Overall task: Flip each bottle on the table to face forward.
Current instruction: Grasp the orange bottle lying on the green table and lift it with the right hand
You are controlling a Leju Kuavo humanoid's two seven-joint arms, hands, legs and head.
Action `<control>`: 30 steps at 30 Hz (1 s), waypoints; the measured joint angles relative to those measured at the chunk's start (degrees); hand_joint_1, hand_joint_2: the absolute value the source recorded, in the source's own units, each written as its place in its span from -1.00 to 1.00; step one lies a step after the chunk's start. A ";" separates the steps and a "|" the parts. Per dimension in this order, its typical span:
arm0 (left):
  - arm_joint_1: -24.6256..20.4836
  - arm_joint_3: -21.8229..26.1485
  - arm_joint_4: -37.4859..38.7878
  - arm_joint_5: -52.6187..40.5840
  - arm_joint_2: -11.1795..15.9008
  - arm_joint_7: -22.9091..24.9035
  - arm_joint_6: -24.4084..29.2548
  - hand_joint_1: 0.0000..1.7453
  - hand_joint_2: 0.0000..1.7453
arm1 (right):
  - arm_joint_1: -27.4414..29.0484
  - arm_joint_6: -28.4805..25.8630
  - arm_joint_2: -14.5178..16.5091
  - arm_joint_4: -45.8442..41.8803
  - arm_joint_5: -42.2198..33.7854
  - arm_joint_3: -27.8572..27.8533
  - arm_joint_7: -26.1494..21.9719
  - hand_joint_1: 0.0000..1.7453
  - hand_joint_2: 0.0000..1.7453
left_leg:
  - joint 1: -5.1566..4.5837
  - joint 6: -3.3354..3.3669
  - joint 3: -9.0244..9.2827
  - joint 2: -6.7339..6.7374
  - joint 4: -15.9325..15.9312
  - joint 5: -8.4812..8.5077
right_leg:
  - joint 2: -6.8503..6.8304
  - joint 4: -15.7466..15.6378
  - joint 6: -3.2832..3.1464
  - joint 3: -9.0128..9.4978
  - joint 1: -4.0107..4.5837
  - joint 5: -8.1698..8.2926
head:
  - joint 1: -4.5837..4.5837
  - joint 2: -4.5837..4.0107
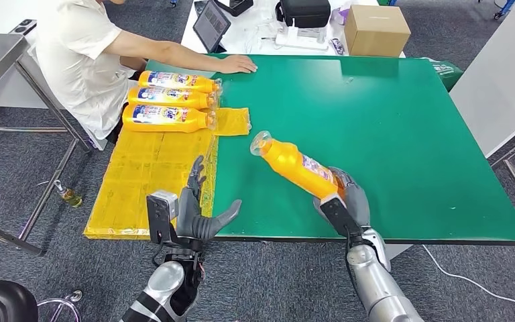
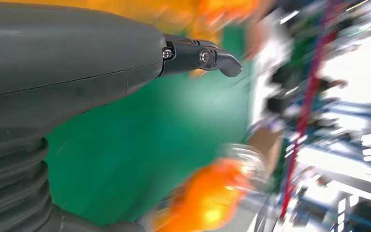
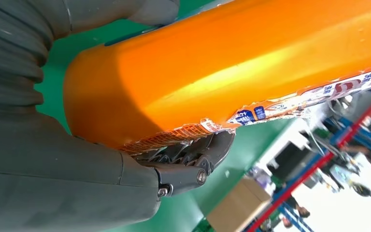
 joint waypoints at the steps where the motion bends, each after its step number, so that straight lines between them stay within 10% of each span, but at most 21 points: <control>1: 0.08 -0.08 0.19 2.66 0.00 1.37 -1.77 -1.00 1.00 | 0.59 -0.01 0.11 -1.46 -1.50 0.53 -0.06 1.00 1.00 | 0.00 0.00 -0.01 0.00 0.00 0.00 | 0.00 0.00 0.00 -0.01 0.00 0.00 | 0.00 0.00; 12: 0.35 -4.05 0.33 11.65 0.71 2.19 -11.13 -1.00 1.00 | 5.70 1.86 1.86 -14.68 -9.53 8.69 -0.28 1.00 1.00 | 0.01 0.00 -0.07 0.01 -0.01 0.00 | 0.00 0.01 -0.01 -0.10 0.01 -0.01 | 0.01 0.00; 30: -0.24 -4.62 -3.39 13.45 -0.23 -0.23 -9.54 -1.00 1.00 | 8.48 5.76 6.46 -16.13 -13.09 20.85 -0.30 1.00 1.00 | 0.02 -0.01 -0.08 0.02 -0.01 0.00 | 0.00 0.01 -0.01 -0.11 0.01 -0.01 | 0.01 0.00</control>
